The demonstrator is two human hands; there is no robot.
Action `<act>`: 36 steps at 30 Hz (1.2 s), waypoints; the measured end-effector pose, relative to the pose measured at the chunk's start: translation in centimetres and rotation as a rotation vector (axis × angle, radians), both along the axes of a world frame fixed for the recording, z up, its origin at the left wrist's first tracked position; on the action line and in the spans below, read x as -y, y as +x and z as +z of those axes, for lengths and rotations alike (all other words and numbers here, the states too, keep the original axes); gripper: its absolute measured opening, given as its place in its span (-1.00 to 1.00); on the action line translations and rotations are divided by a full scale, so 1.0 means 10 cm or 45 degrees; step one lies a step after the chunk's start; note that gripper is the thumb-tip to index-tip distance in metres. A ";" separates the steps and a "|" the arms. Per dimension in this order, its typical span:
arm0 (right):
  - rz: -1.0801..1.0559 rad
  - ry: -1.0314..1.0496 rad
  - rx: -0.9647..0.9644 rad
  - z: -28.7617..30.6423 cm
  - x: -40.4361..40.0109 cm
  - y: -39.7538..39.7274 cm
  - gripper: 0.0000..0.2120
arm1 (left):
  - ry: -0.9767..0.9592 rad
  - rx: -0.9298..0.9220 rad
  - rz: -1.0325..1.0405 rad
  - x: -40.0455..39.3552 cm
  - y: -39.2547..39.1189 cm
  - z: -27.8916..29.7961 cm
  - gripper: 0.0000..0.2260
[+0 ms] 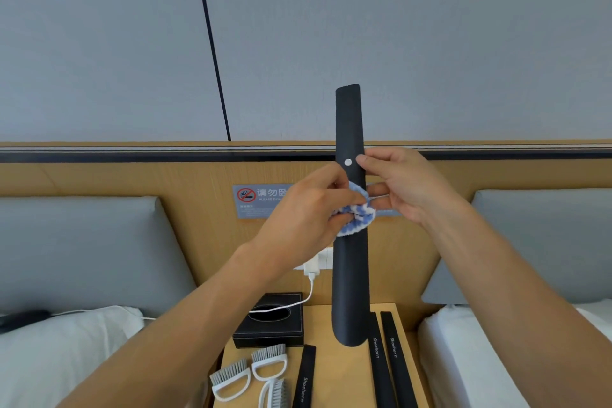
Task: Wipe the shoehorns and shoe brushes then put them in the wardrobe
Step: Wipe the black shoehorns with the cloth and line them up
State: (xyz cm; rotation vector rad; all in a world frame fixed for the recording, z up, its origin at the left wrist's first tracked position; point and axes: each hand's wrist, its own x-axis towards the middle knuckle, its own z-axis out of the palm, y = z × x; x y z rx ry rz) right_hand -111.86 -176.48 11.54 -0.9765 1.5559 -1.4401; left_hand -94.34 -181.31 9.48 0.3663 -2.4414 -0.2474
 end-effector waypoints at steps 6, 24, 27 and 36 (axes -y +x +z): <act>-0.122 -0.069 0.140 0.05 0.06 -0.07 -0.78 | -0.004 0.022 -0.031 -0.08 0.08 -0.04 -0.90; -0.258 -0.170 0.339 0.07 0.01 -0.36 -0.79 | 0.056 0.140 -0.136 -0.33 0.47 -0.54 -0.84; -0.212 -0.153 0.335 -0.01 0.01 -0.27 -0.82 | 0.082 0.139 -0.108 -0.32 0.43 -0.52 -0.84; 0.097 -0.030 0.252 -0.35 -0.14 0.07 -0.84 | 0.096 -0.062 0.023 -0.08 0.15 -0.16 -0.88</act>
